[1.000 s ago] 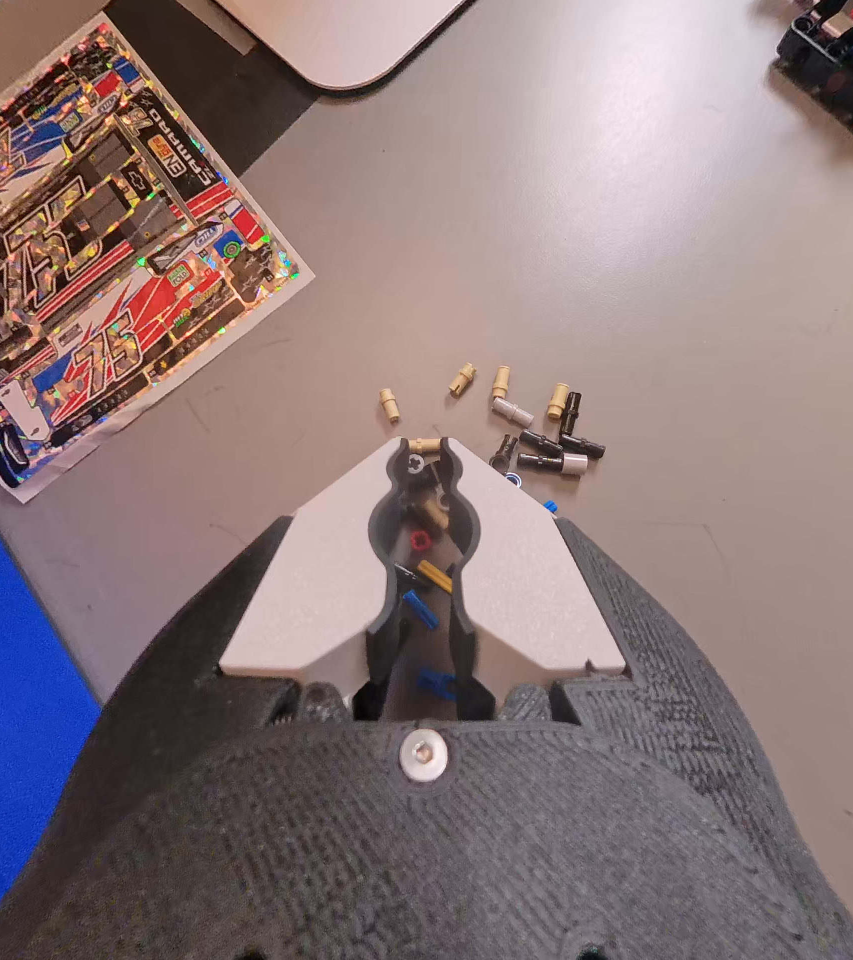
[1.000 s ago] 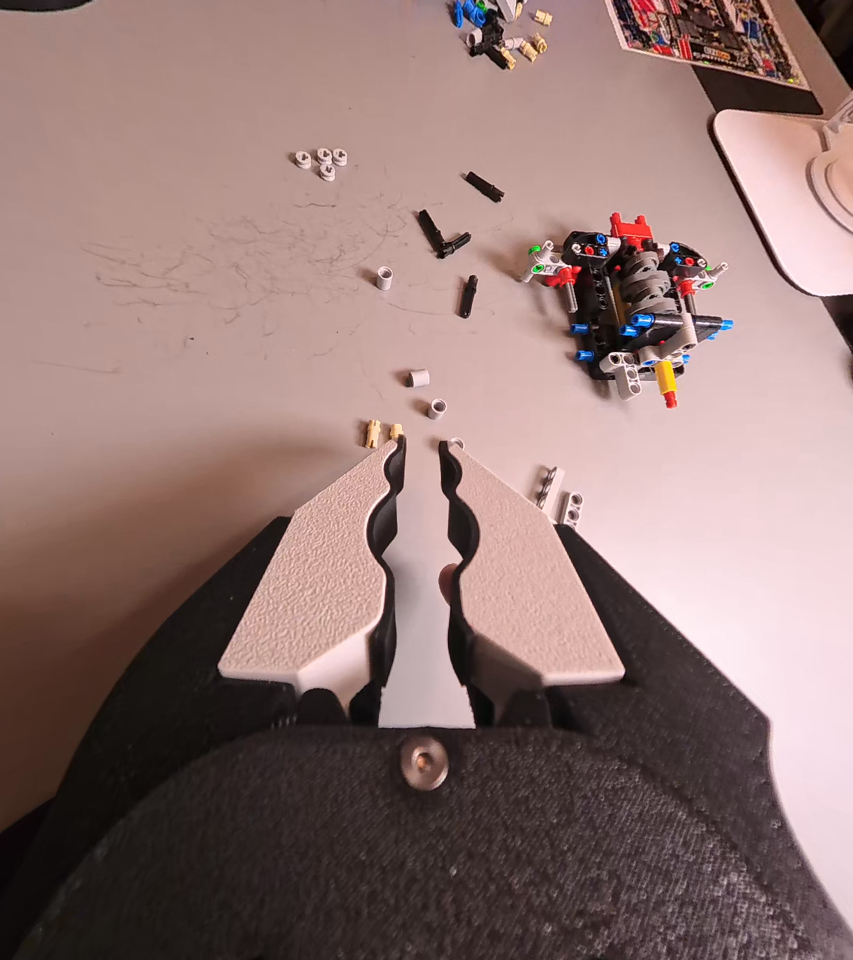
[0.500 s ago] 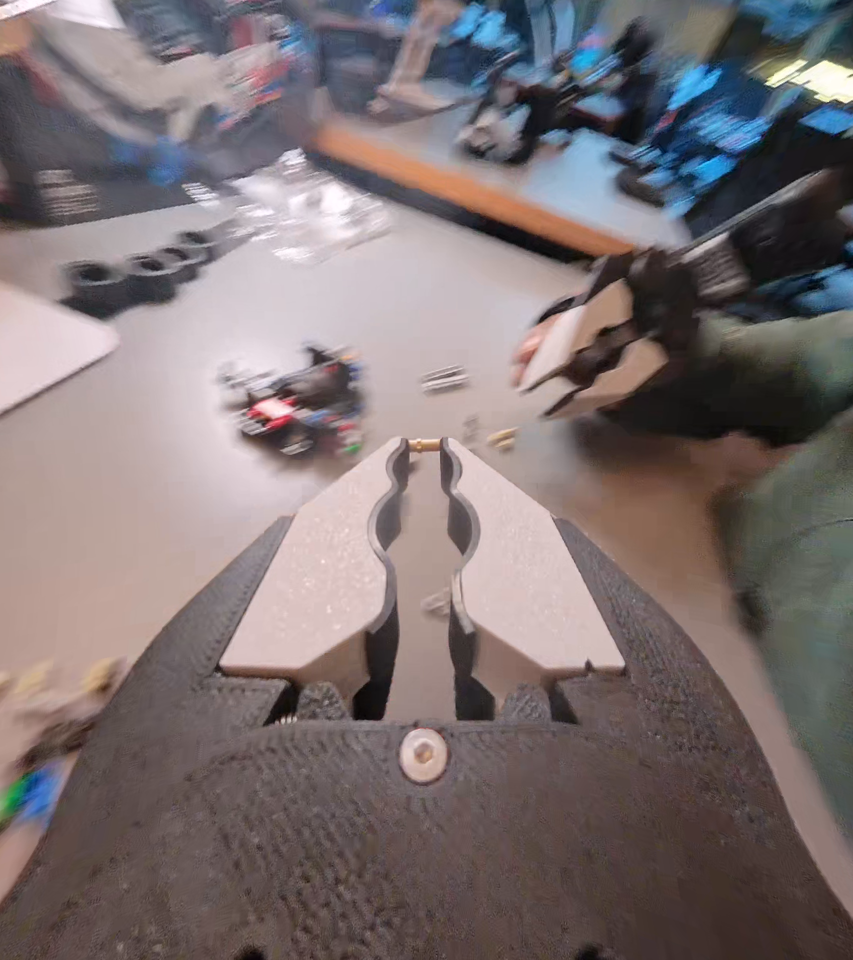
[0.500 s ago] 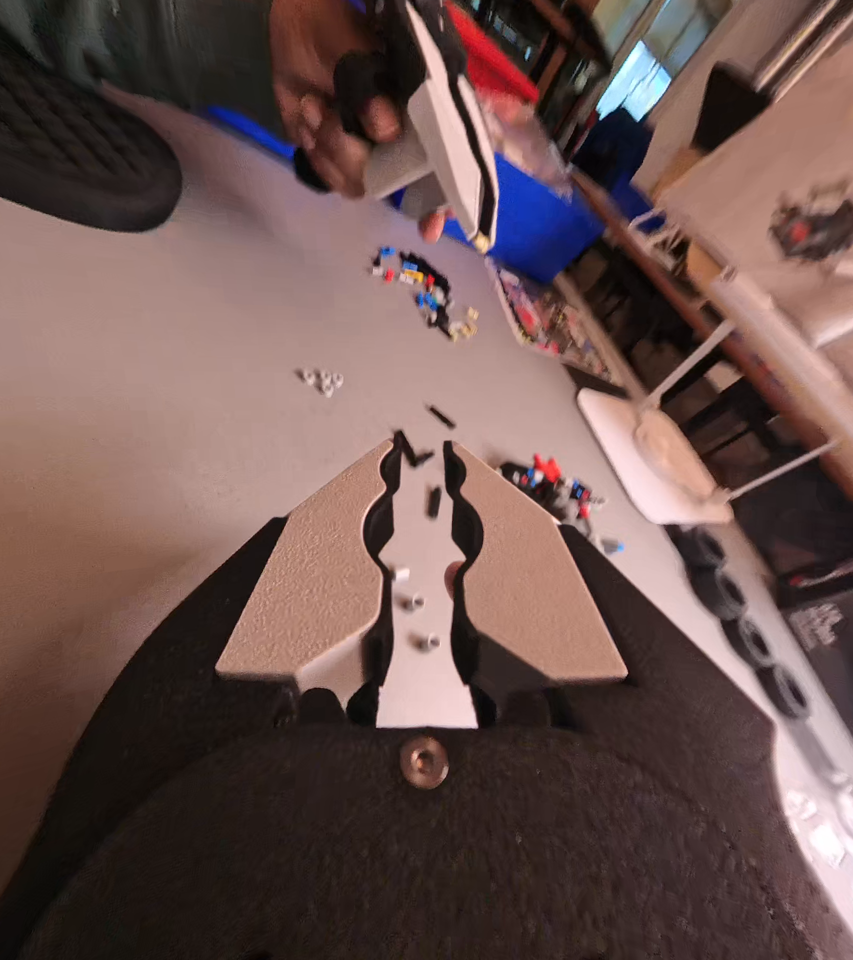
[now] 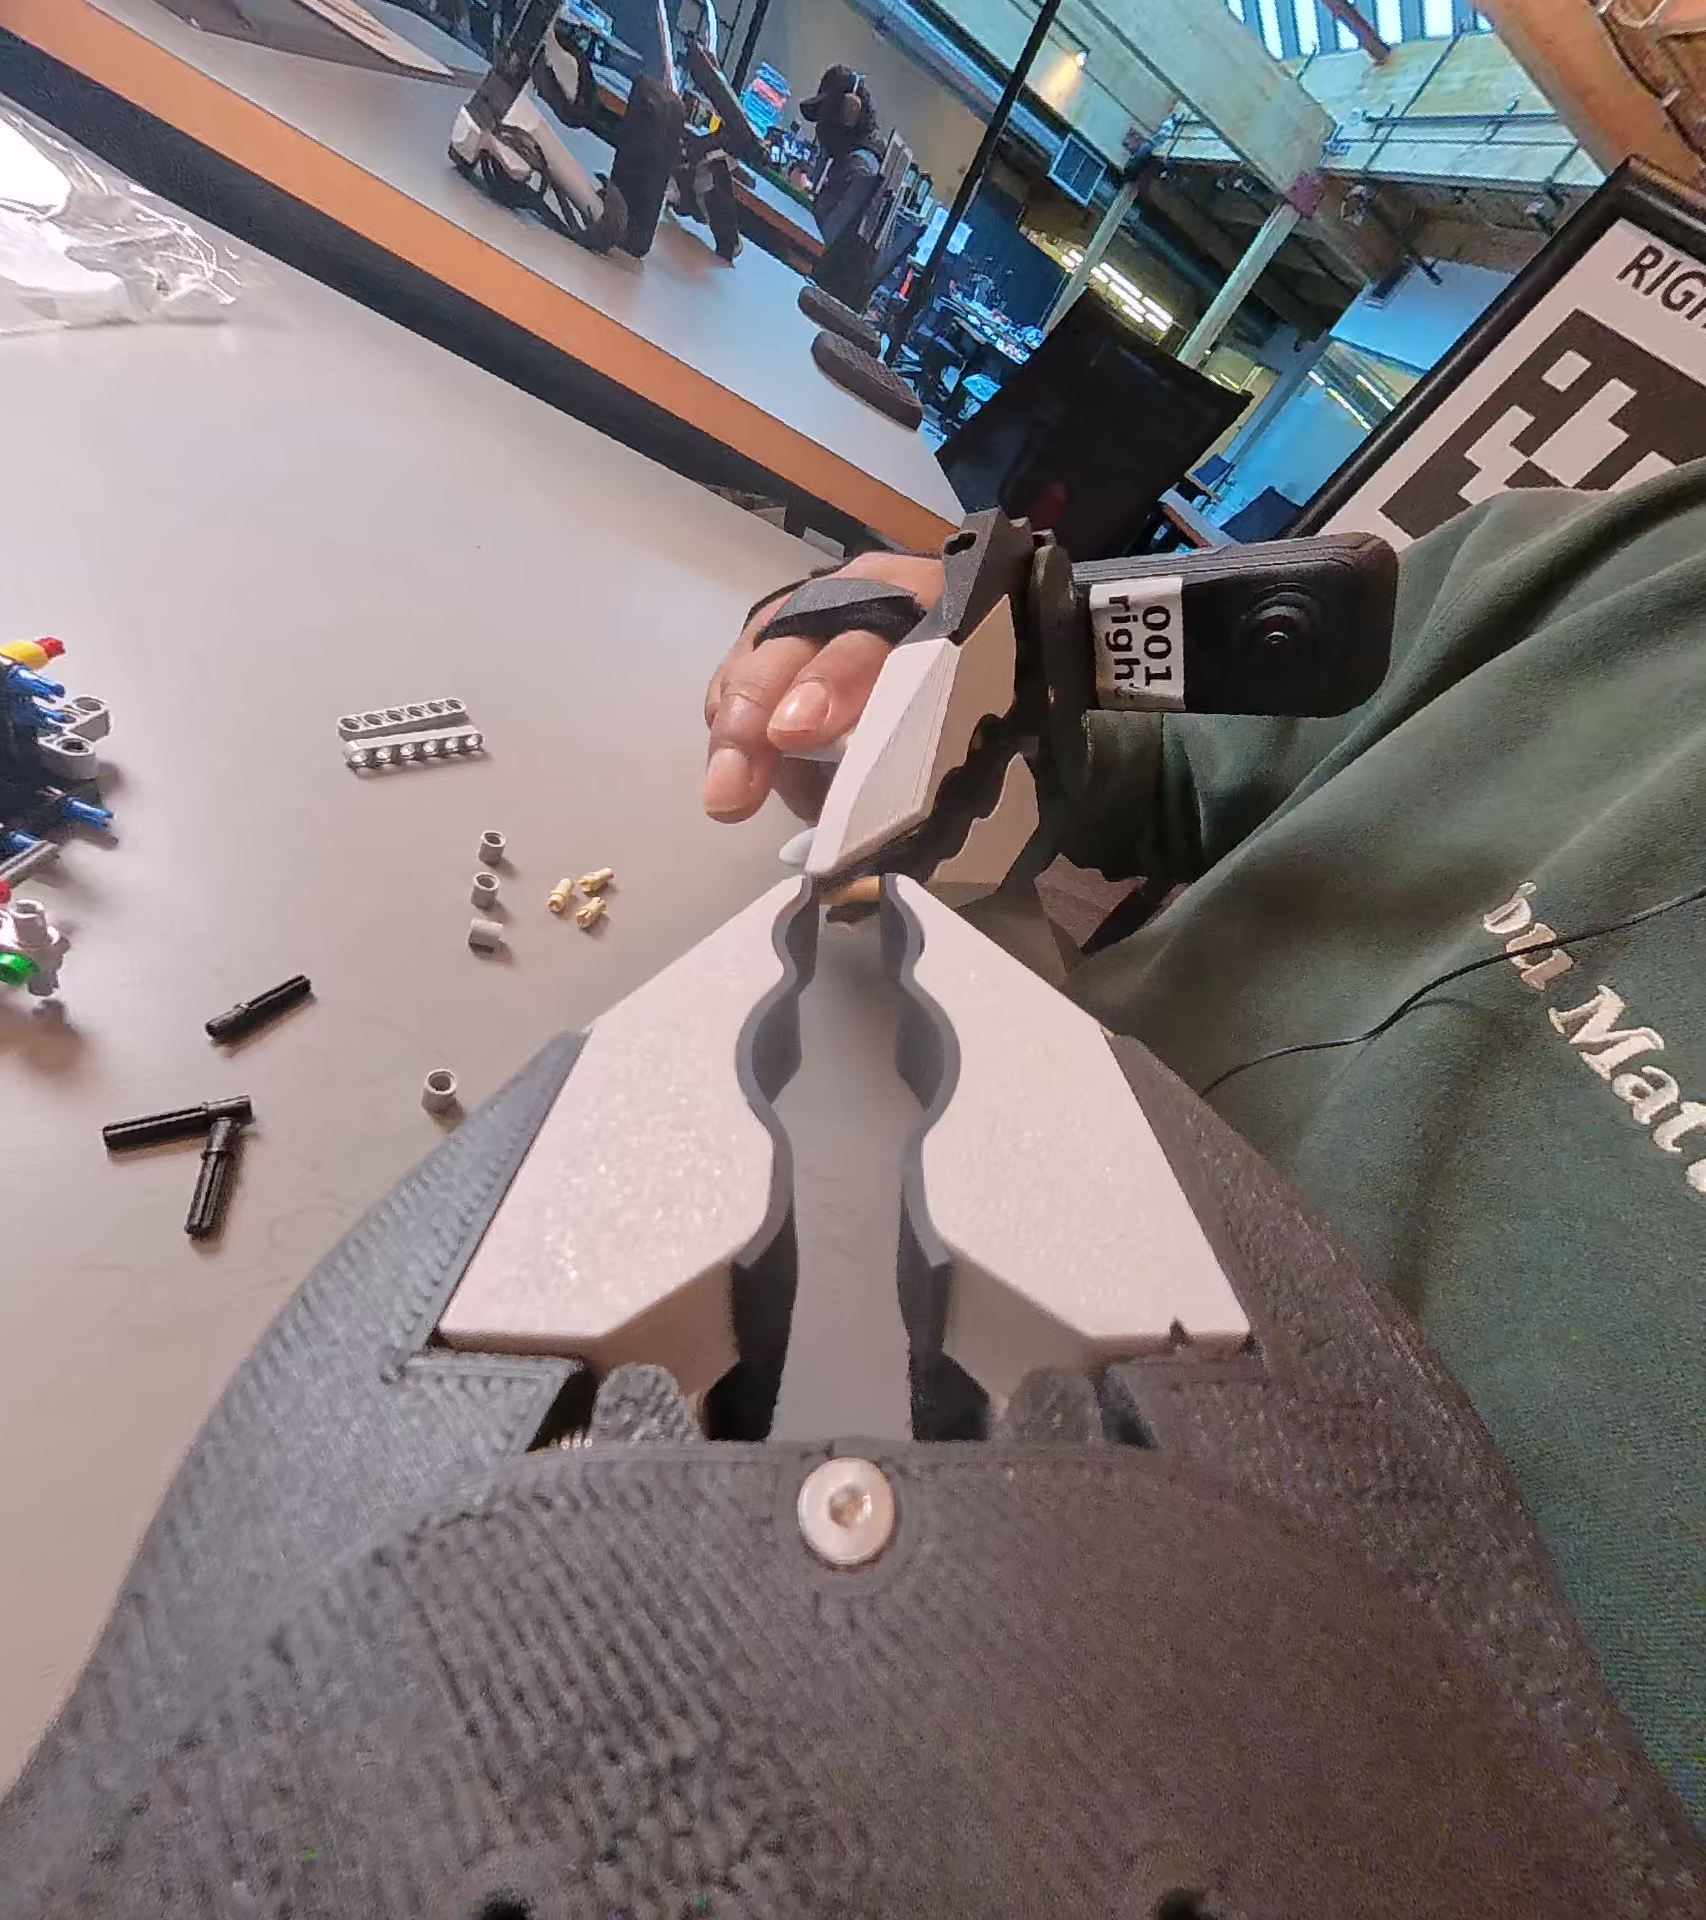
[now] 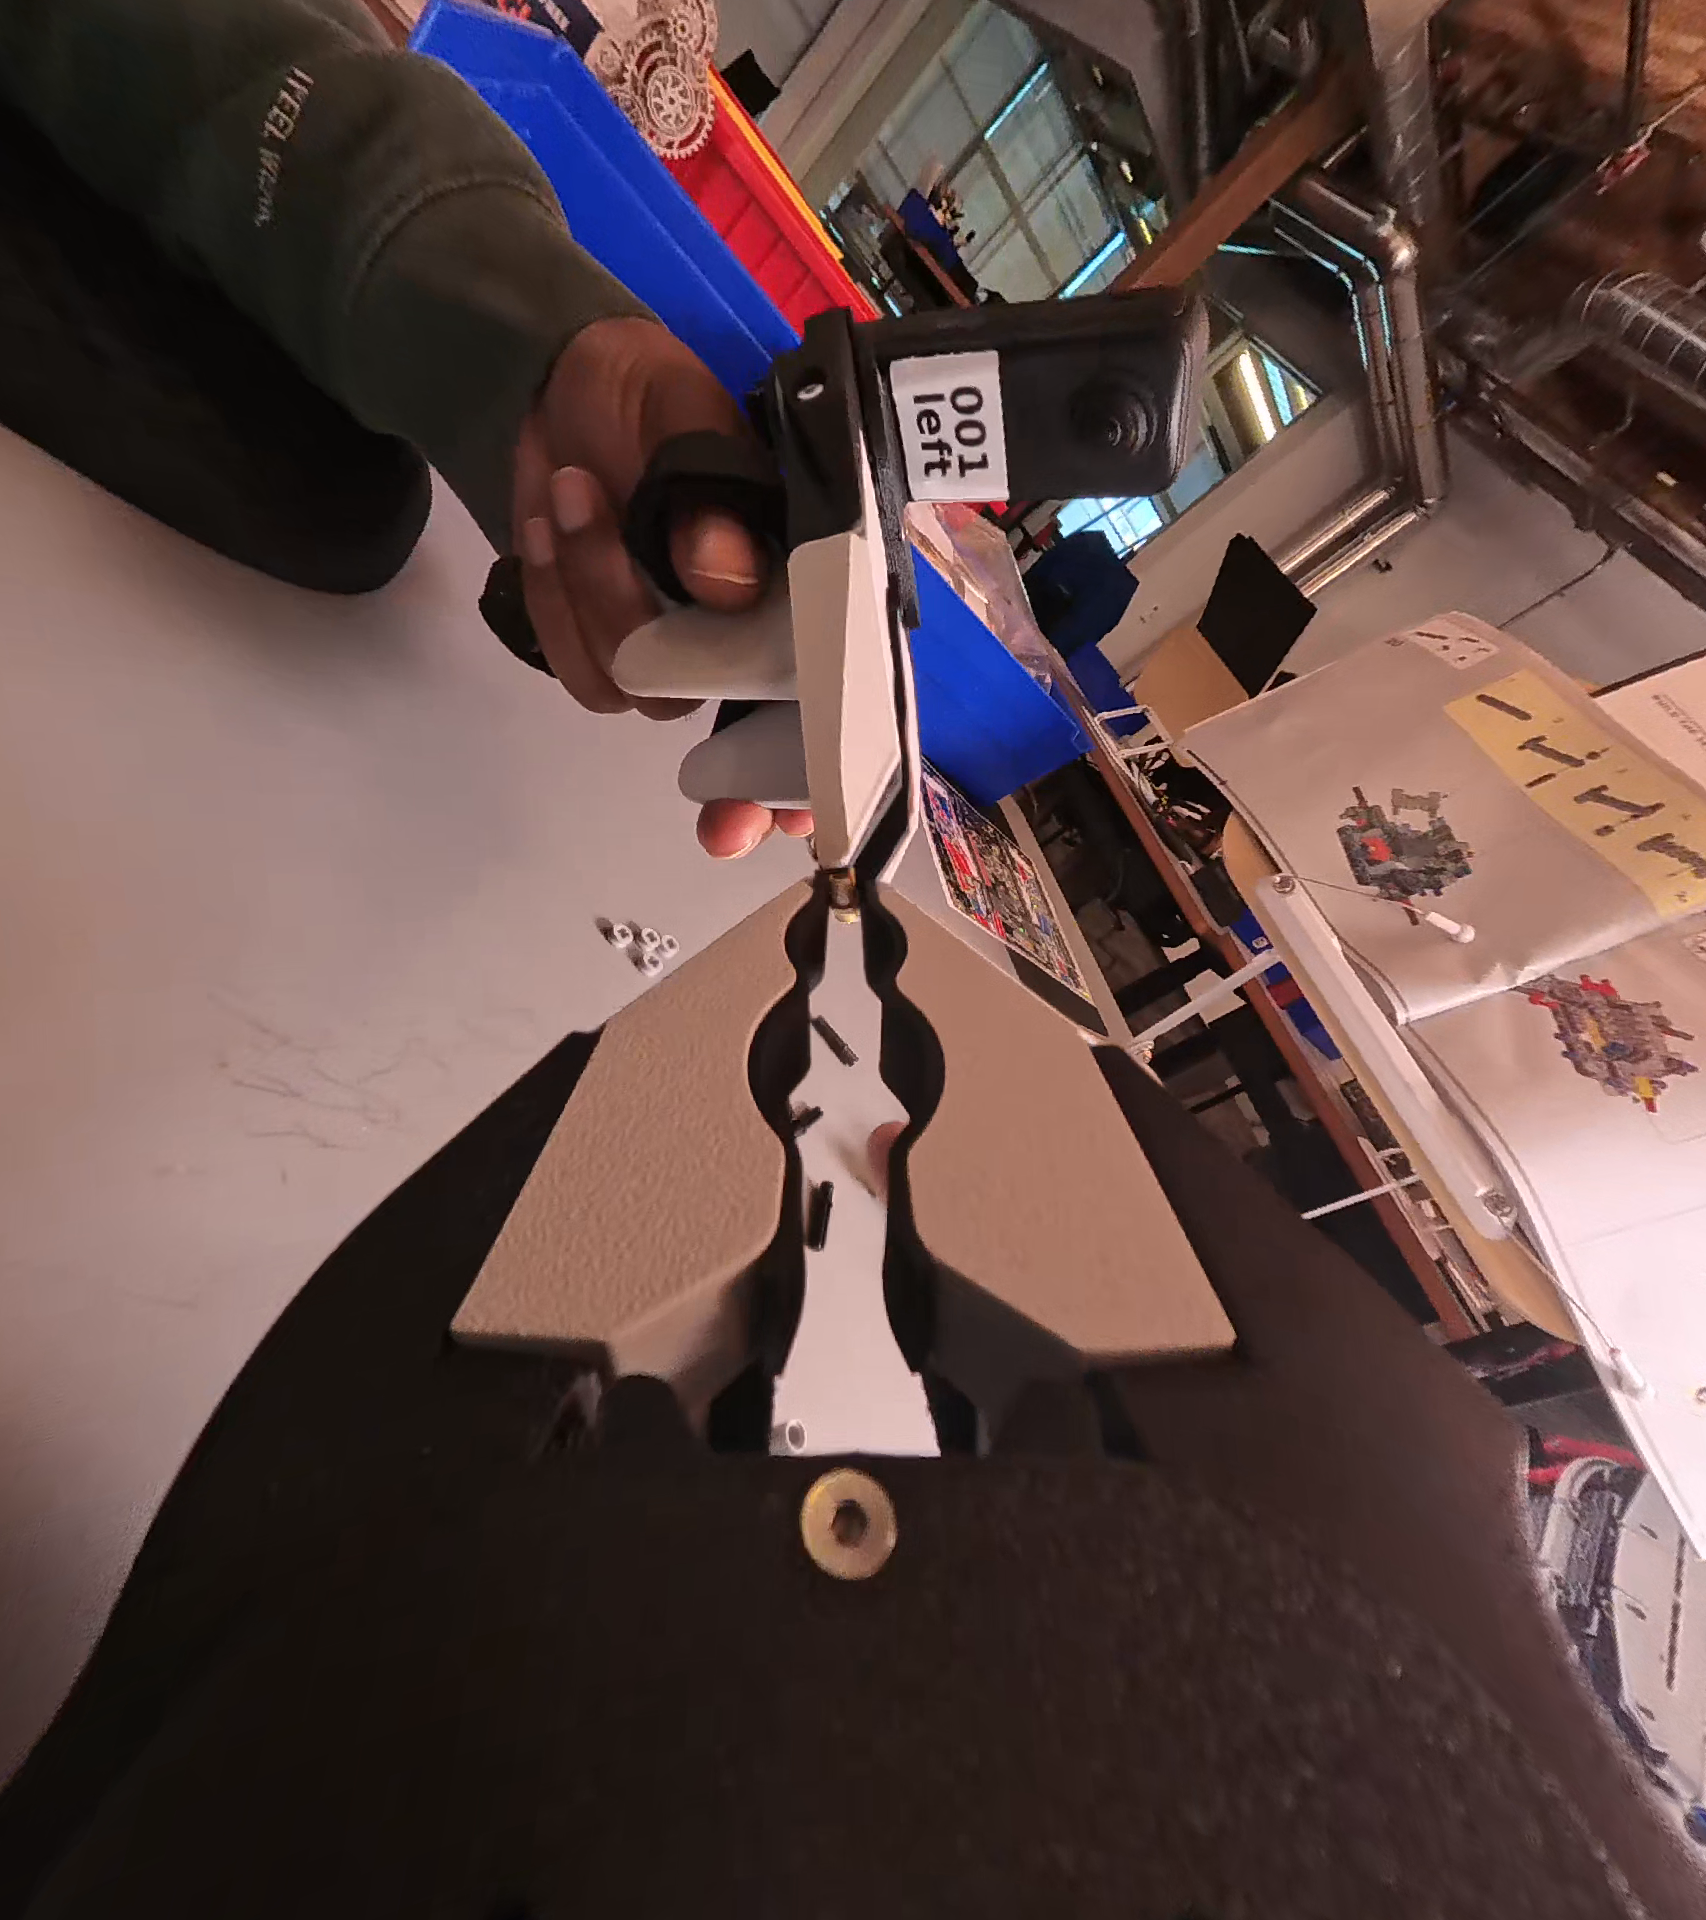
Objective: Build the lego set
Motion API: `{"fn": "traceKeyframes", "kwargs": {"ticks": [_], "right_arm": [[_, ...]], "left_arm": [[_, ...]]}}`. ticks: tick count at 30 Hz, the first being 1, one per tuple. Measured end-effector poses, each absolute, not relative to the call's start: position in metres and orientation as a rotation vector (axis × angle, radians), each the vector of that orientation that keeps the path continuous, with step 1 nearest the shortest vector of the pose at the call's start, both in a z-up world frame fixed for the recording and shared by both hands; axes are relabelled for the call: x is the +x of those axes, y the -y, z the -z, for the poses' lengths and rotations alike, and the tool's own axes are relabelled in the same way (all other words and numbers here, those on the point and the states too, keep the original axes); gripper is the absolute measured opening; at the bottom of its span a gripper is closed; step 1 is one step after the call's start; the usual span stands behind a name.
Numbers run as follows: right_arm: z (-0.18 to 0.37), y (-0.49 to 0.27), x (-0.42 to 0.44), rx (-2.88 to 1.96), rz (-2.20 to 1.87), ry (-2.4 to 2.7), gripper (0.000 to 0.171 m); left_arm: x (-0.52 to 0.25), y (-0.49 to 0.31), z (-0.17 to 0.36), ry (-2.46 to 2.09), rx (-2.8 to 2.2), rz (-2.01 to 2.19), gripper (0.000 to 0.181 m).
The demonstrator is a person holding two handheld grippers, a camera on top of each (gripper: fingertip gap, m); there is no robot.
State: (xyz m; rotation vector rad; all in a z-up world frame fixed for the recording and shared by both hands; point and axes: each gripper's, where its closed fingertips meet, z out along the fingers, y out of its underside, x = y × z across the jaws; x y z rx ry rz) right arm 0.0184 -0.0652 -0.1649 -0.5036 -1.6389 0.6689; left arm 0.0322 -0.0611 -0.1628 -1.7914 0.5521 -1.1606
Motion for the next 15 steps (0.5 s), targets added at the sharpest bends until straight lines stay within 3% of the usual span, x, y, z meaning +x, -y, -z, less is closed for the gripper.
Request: {"fn": "traceKeyframes", "kwargs": {"ticks": [7, 10, 15], "right_arm": [[0.212, 0.011, 0.046, -0.909, -0.665, 1.955, 0.002], [0.251, -0.022, 0.084, -1.207, -0.599, 2.123, 0.002], [0.271, -0.033, 0.097, -1.342, -0.542, 2.184, 0.003]], "left_arm": [[-0.012, 0.037, 0.169, -0.466, -1.824, 0.863, 0.028], [-0.064, 0.021, 0.181, -0.421, -1.881, 0.497, 0.028], [-0.145, 0.010, 0.193, -0.275, -1.949, 0.111, 0.025]]}}
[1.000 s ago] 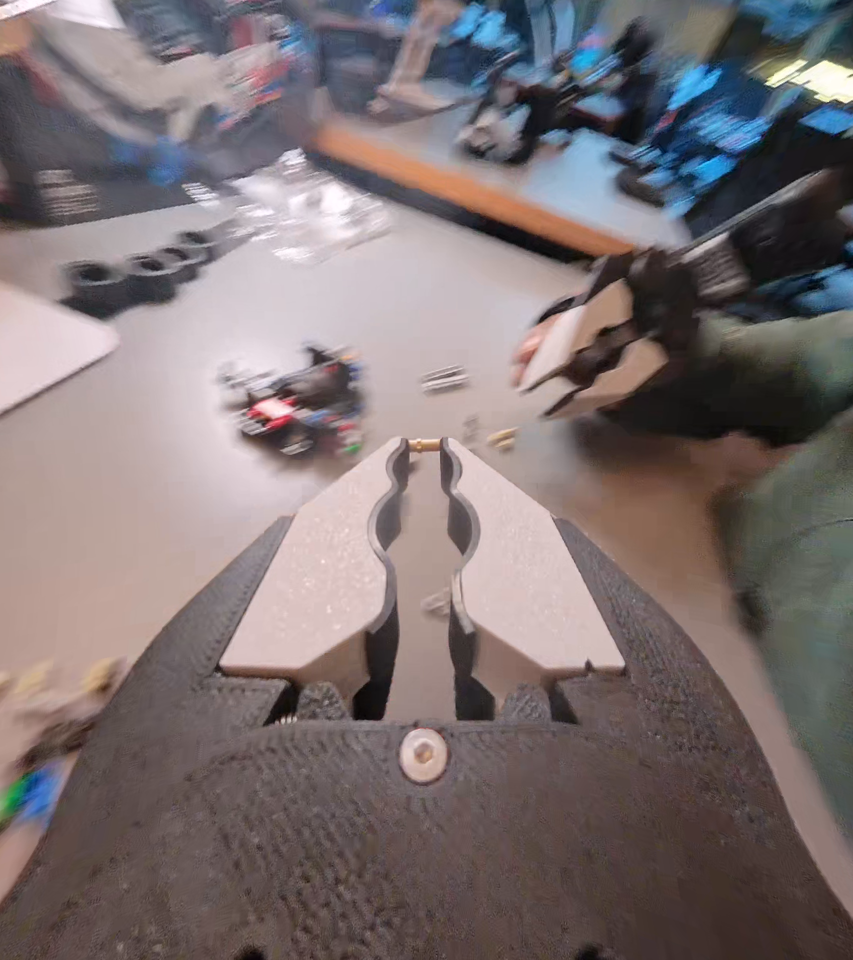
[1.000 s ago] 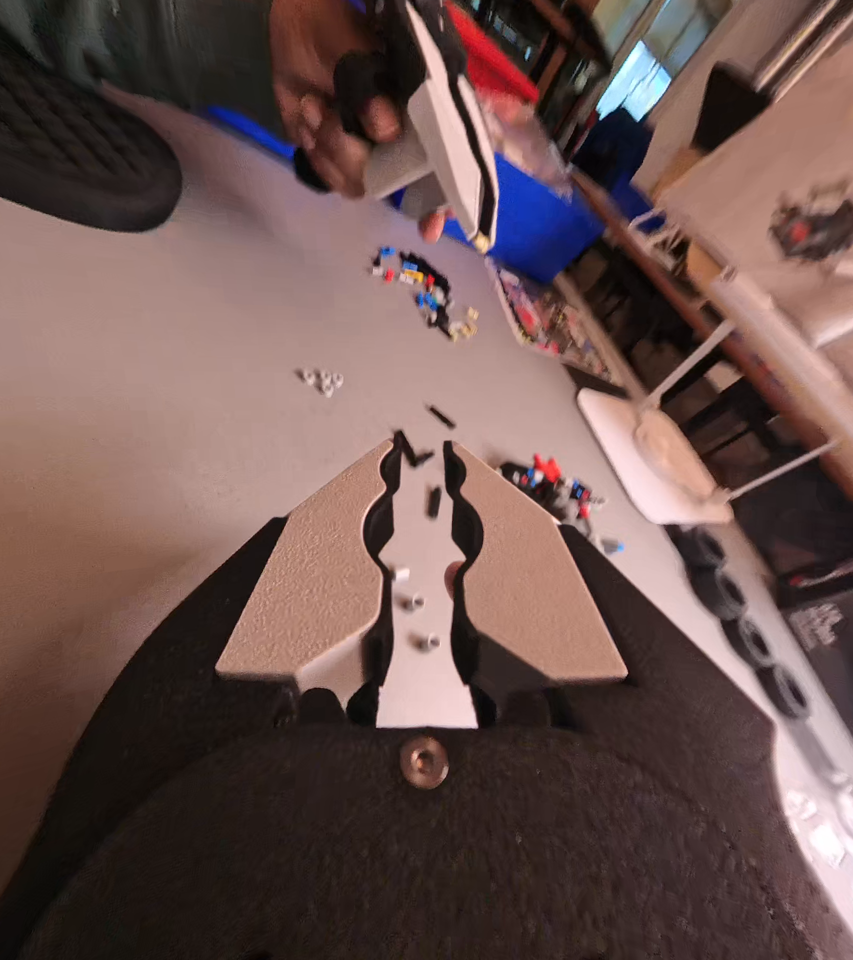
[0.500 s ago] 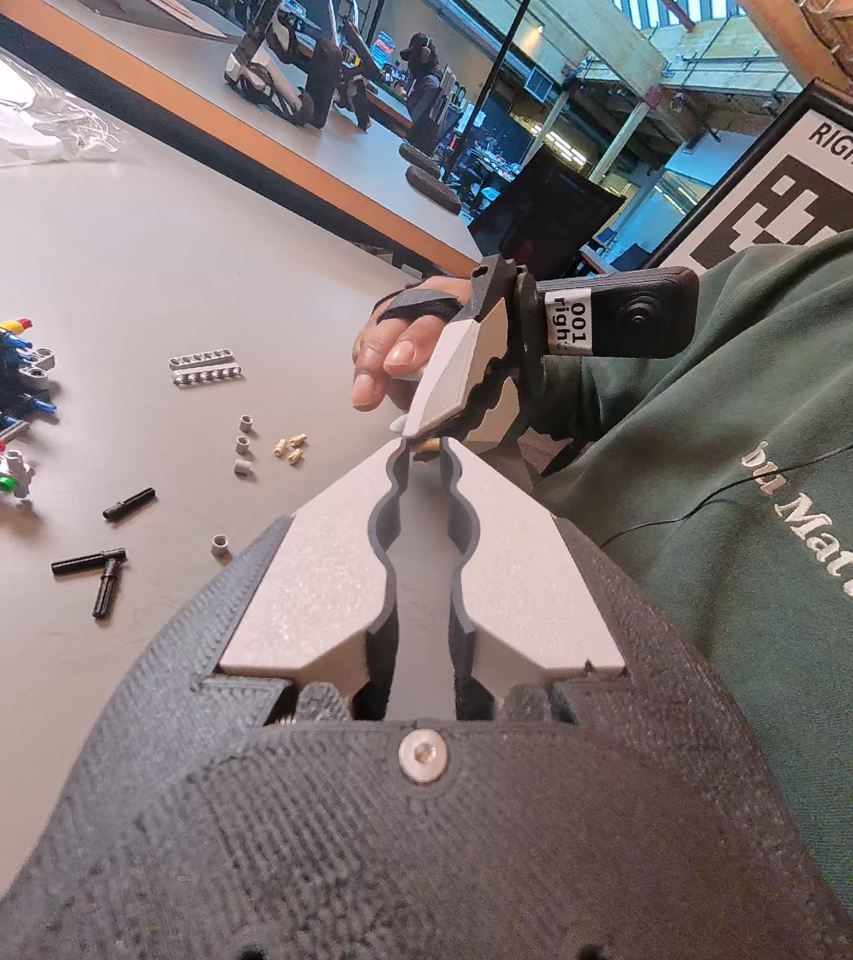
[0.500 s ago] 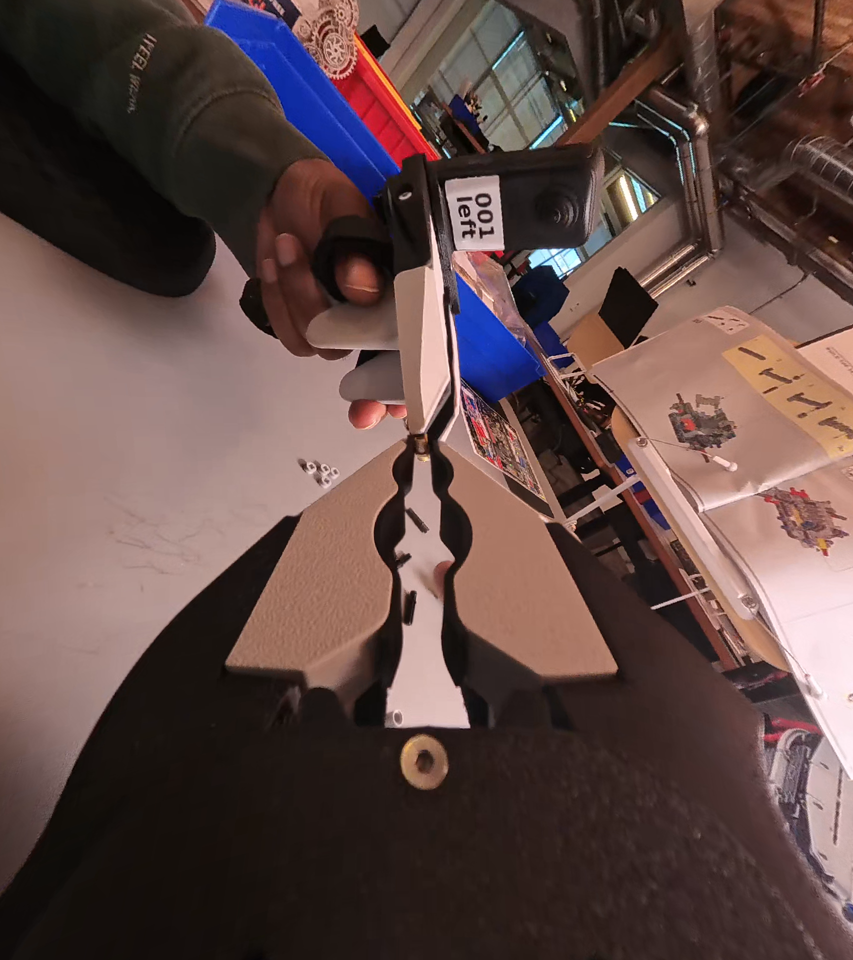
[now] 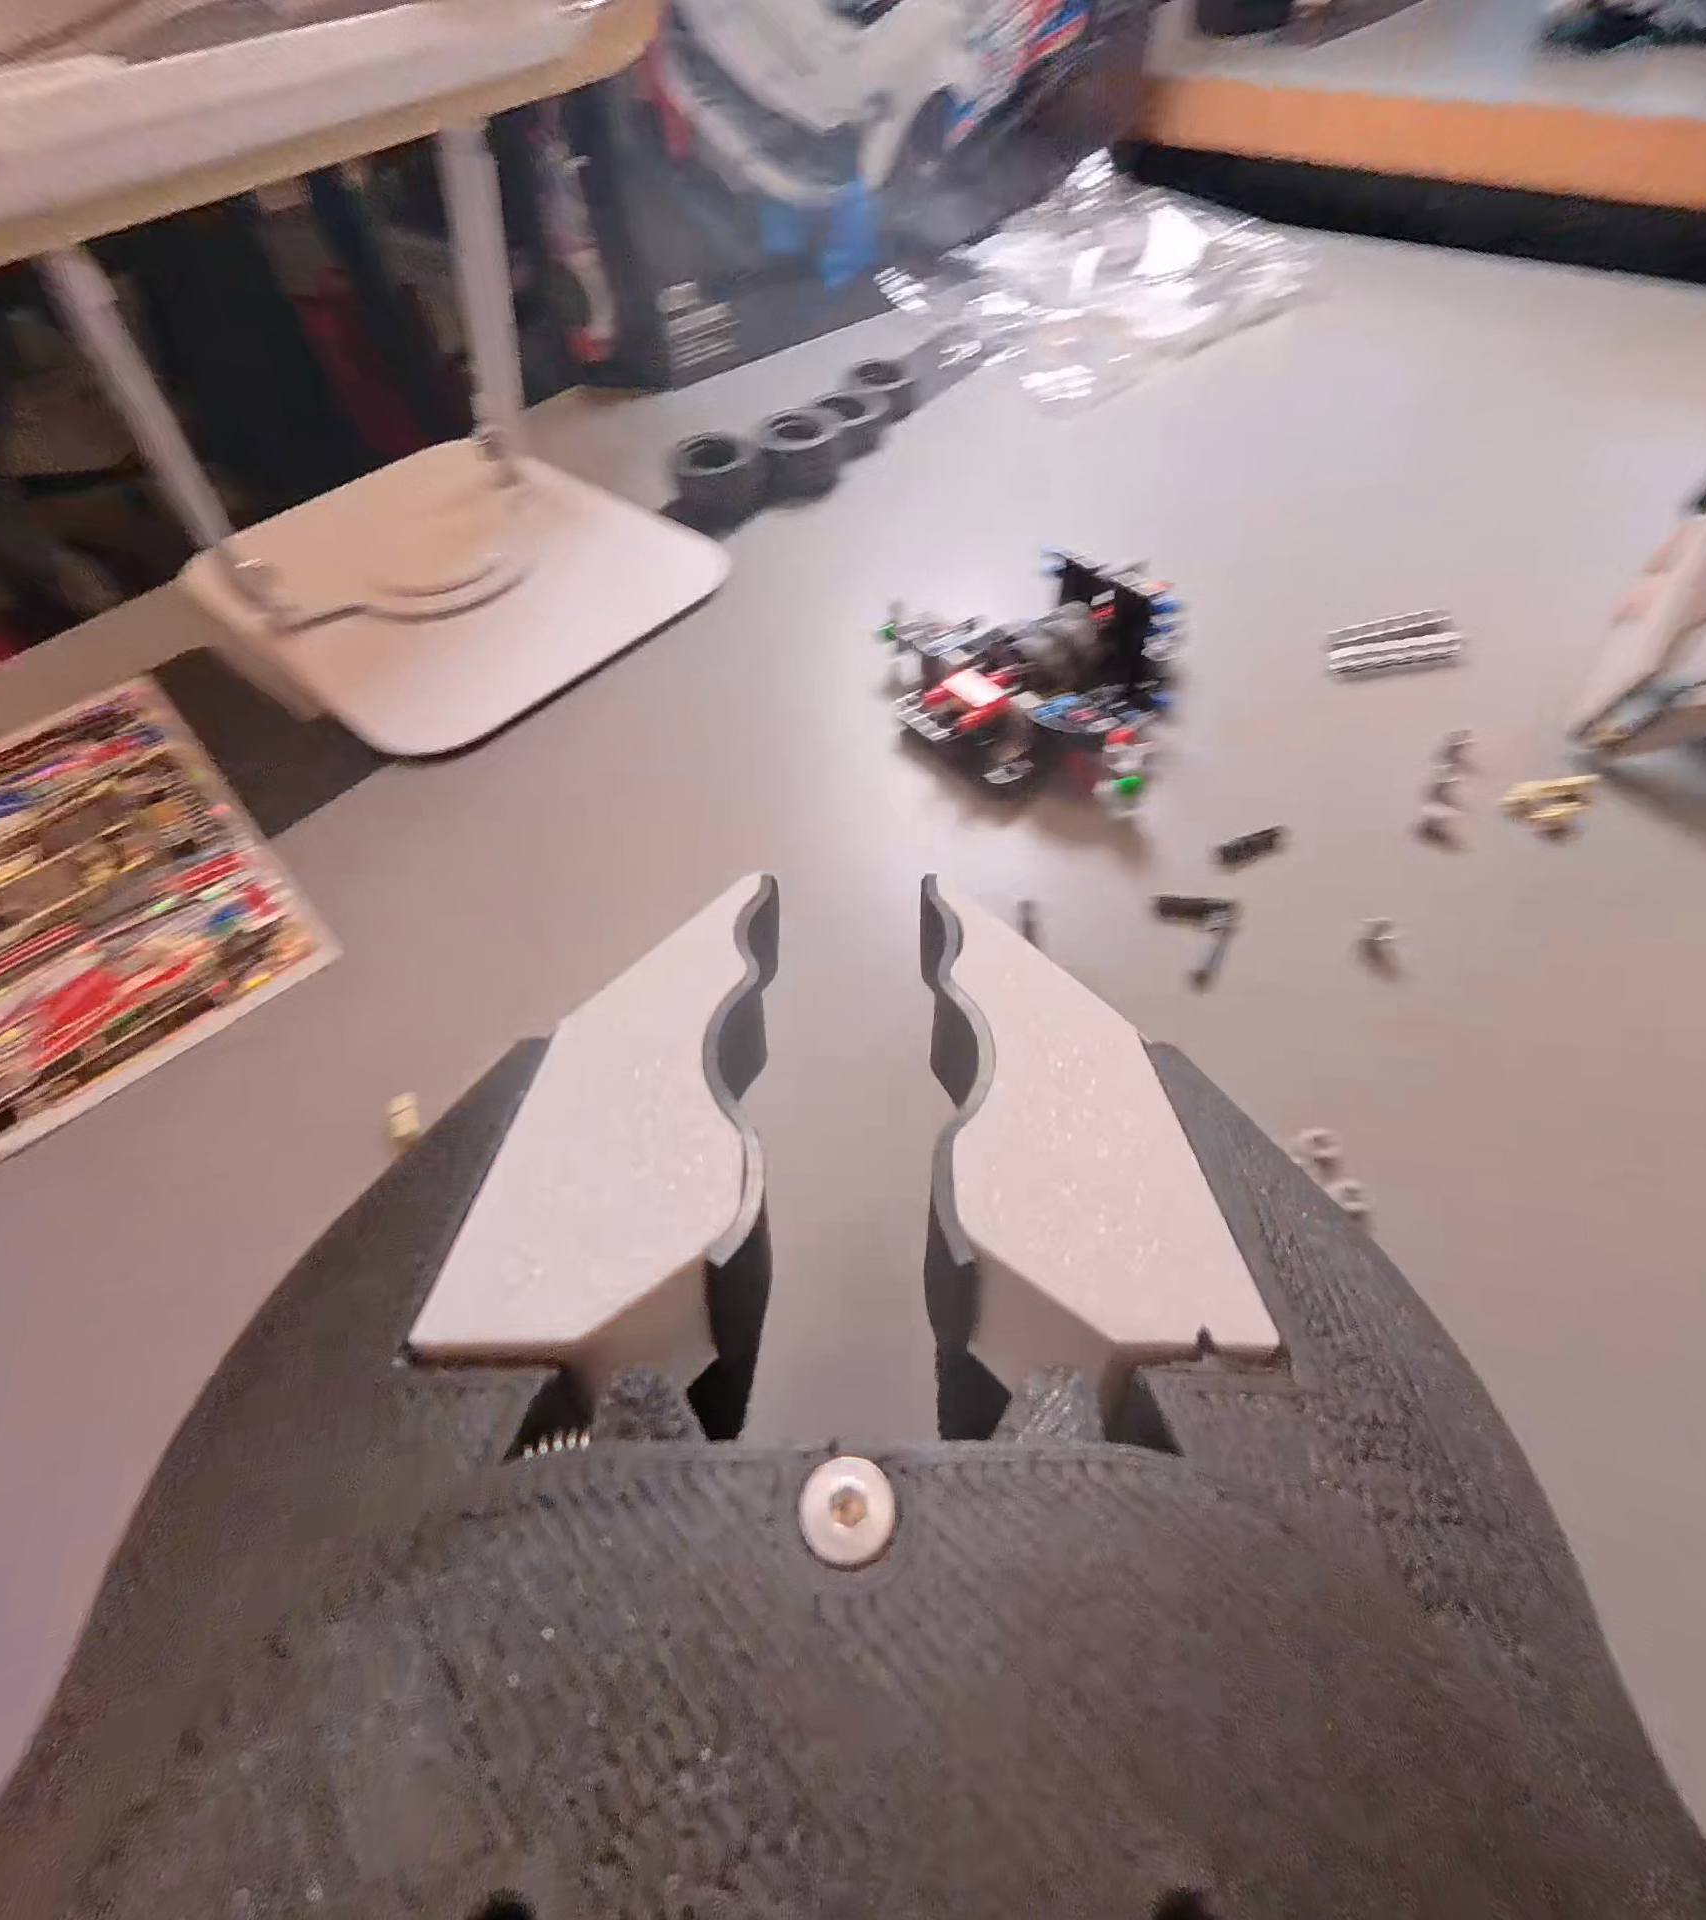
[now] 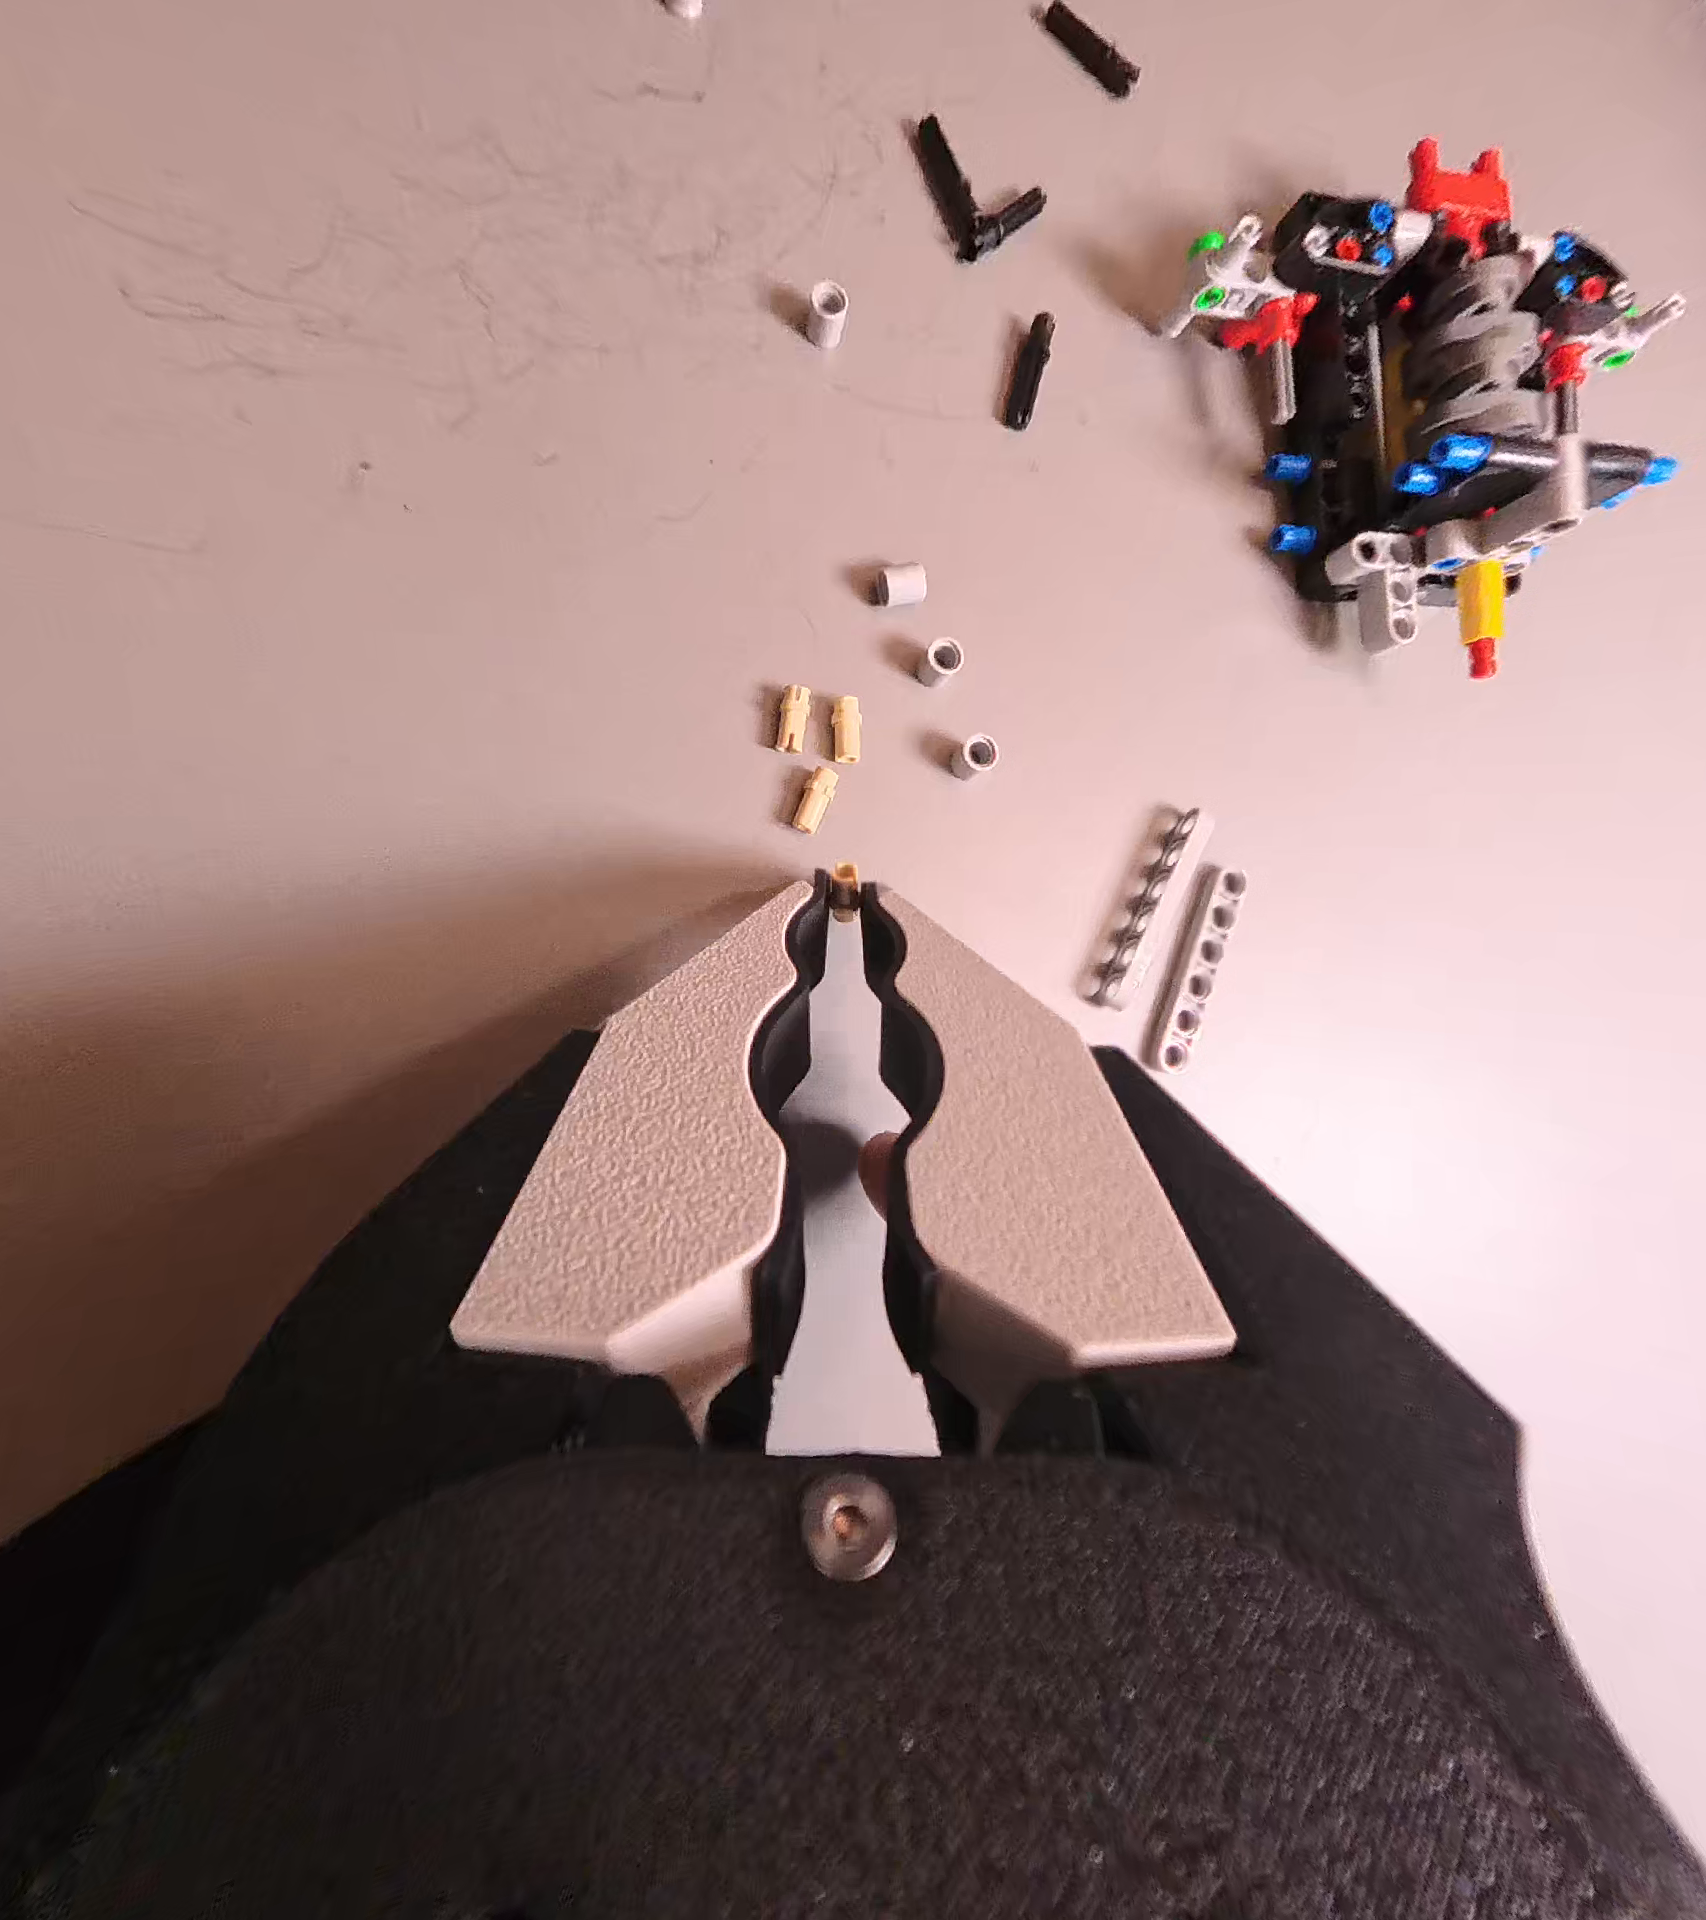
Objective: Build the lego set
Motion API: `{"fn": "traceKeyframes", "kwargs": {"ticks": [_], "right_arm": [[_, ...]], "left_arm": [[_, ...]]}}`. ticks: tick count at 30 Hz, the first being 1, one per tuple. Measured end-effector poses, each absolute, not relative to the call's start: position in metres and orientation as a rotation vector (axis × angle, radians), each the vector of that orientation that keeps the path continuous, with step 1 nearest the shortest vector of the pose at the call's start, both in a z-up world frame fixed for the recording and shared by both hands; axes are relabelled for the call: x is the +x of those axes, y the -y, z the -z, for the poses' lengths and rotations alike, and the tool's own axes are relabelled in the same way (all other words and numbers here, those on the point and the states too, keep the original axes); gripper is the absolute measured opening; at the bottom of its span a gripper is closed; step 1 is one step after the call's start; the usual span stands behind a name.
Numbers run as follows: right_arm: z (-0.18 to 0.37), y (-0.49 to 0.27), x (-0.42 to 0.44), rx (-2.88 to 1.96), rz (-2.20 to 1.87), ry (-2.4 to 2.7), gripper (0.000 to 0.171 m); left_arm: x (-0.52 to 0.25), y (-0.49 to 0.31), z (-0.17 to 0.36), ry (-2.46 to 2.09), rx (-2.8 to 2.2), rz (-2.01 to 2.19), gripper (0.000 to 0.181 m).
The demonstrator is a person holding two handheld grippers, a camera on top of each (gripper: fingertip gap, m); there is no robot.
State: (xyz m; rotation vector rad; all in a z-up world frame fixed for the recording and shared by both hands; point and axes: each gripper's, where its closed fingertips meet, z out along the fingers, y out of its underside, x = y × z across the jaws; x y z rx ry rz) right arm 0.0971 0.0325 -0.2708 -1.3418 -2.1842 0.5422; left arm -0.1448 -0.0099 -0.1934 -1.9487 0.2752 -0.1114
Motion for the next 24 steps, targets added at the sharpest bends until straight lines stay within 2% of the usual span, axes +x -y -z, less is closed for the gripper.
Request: {"fn": "traceKeyframes", "kwargs": {"ticks": [8, 24], "right_arm": [[0.272, -0.034, 0.093, -1.366, -0.564, 2.163, 0.003], [0.267, -0.032, 0.092, -1.344, -0.622, 2.135, 0.014]], "left_arm": [[-0.228, 0.021, 0.227, -0.098, -2.128, -0.076, 0.024], [-0.276, 0.000, 0.264, -0.078, -2.318, -0.109, 0.021]]}}
